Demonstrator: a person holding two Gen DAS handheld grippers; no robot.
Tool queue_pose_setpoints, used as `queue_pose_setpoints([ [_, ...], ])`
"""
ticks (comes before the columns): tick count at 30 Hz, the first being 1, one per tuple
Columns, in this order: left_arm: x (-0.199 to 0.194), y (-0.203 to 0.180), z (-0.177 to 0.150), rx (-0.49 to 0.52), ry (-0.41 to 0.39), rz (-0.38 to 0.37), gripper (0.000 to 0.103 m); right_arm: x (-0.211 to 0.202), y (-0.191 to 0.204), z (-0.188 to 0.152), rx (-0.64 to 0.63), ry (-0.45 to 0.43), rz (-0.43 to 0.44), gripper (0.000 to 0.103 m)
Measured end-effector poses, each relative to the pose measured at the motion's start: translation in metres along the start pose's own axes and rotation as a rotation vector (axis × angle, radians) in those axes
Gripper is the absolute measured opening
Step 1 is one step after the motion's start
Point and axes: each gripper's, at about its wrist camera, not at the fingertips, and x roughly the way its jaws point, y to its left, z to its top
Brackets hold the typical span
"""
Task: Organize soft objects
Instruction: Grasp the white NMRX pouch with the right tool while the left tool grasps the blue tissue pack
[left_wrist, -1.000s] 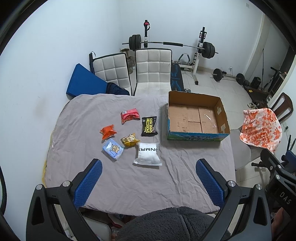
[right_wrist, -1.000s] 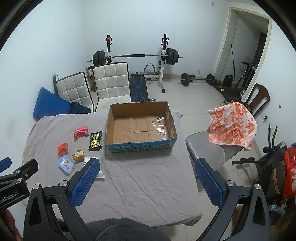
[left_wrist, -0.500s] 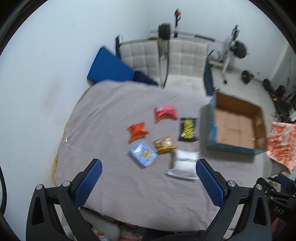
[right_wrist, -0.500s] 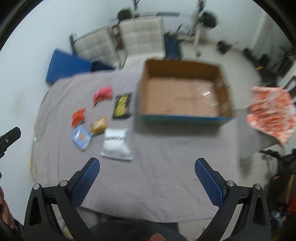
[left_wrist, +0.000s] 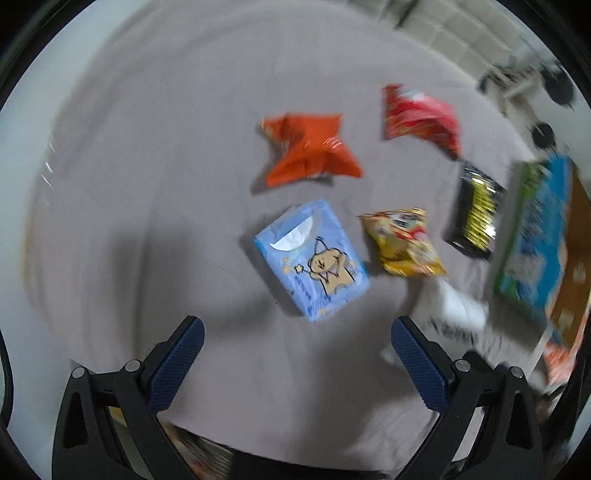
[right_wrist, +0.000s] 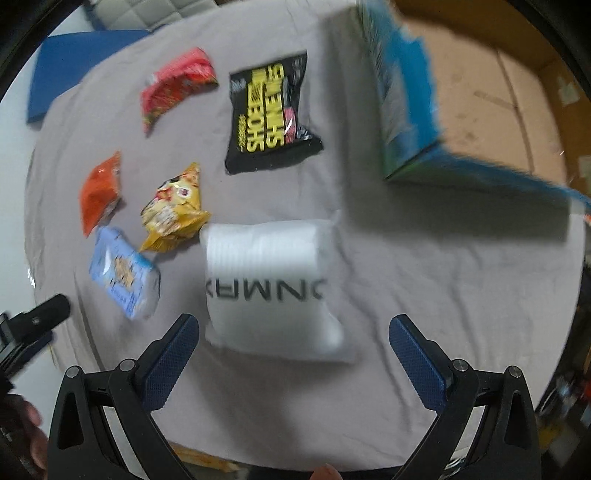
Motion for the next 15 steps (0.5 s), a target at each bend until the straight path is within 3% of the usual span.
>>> queue_pose_setpoints([
  [3,0.036,0.009,0.019,-0.113,0.102,-0.087,0.103,0.026,0.005,0.011,0.052,0.041,0.015,0.103],
  [8,0.063,0.014,0.040,-0.207,0.157,-0.151,0.103,0.041,0.017,0.022,0.096,0.060,0.024,0.103],
  [12,0.087,0.006,0.053,-0.176,0.180,-0.066,0.103,0.052,0.028,0.027,0.093,0.096,0.002,0.103],
  [15,0.094,-0.002,0.049,-0.073,0.166,0.024,0.103,0.061,0.034,0.028,0.083,0.125,-0.032,0.103],
])
